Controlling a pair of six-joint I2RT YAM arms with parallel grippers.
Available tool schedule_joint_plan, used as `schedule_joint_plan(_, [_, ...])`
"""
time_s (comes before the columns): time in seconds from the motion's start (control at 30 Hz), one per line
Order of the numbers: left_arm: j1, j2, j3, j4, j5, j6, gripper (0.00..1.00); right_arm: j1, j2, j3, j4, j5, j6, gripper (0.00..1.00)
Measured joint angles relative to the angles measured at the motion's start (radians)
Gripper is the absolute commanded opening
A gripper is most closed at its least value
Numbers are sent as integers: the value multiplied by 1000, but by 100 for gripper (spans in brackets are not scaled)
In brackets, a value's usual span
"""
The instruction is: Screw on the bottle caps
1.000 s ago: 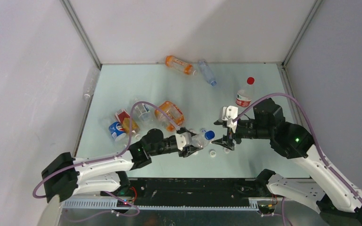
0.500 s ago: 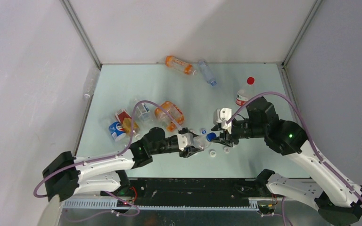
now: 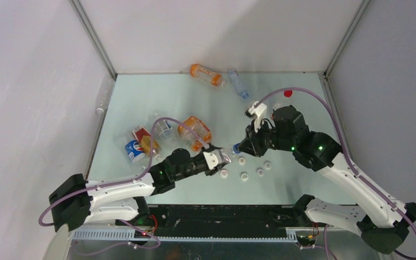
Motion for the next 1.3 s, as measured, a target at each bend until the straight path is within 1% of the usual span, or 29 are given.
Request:
schedule_joint_plan(0.07, [-27,-1,-9,18,-109,45,22,2,15,-2,20,78,192,6])
schedule_joint_plan(0.13, [-60,0,-12,25,-209,93,23,3,16,-12,31,130,336,15])
schedule_joint_plan(0.17, [-76,0,-13,29,-251,114,23,5,12,-19,34,153,400,22])
schedule_joint_plan(0.2, [-87,1,-14,32,-281,129,23,9,7,-26,40,174,449,26])
schedule_joint_plan(0.23, [-93,2,-14,35,-301,139,23,14,2,-33,48,191,485,35])
schedule_joint_plan(0.27, [-98,2,-14,39,-317,144,23,17,-5,-38,58,202,511,39])
schedule_joint_plan(0.3, [-101,2,-14,45,-329,145,23,21,-13,-43,70,209,525,48])
schedule_joint_plan(0.33, [-102,2,-14,50,-332,143,23,23,-21,-47,76,213,530,52])
schedule_joint_plan(0.37, [-101,1,-14,57,-331,142,23,25,-31,-50,85,214,528,58])
schedule_joint_plan(0.4, [-99,1,-14,60,-330,137,23,26,-43,-52,93,216,515,61])
schedule_joint_plan(0.43, [-93,1,-14,58,-326,130,23,26,-56,-53,98,215,502,65])
schedule_joint_plan(0.53, [-61,-5,-14,38,-285,103,25,26,-114,-55,112,205,403,73])
schedule_joint_plan(0.57, [-51,-10,-14,27,-259,95,25,26,-131,-55,113,205,376,88])
schedule_joint_plan(0.6, [-42,-14,-14,18,-233,85,25,26,-150,-55,112,206,339,96])
schedule_joint_plan(0.67, [-24,-27,-13,-15,-165,72,25,26,-183,-55,108,206,272,99])
schedule_joint_plan(0.83, [-10,-36,6,-99,-5,46,25,26,-223,-55,79,164,32,99])
schedule_joint_plan(1.03, [-3,-34,44,-156,116,30,25,30,-243,-67,-6,7,-277,93])
schedule_joint_plan(1.1, [-2,-29,59,-161,142,29,25,41,-250,-80,-30,-35,-362,88])
schedule_joint_plan(1.2, [0,-19,80,-164,176,29,25,64,-256,-95,-56,-74,-451,83])
schedule_joint_plan(1.3, [1,-10,87,-167,200,29,25,76,-255,-100,-70,-100,-504,77])
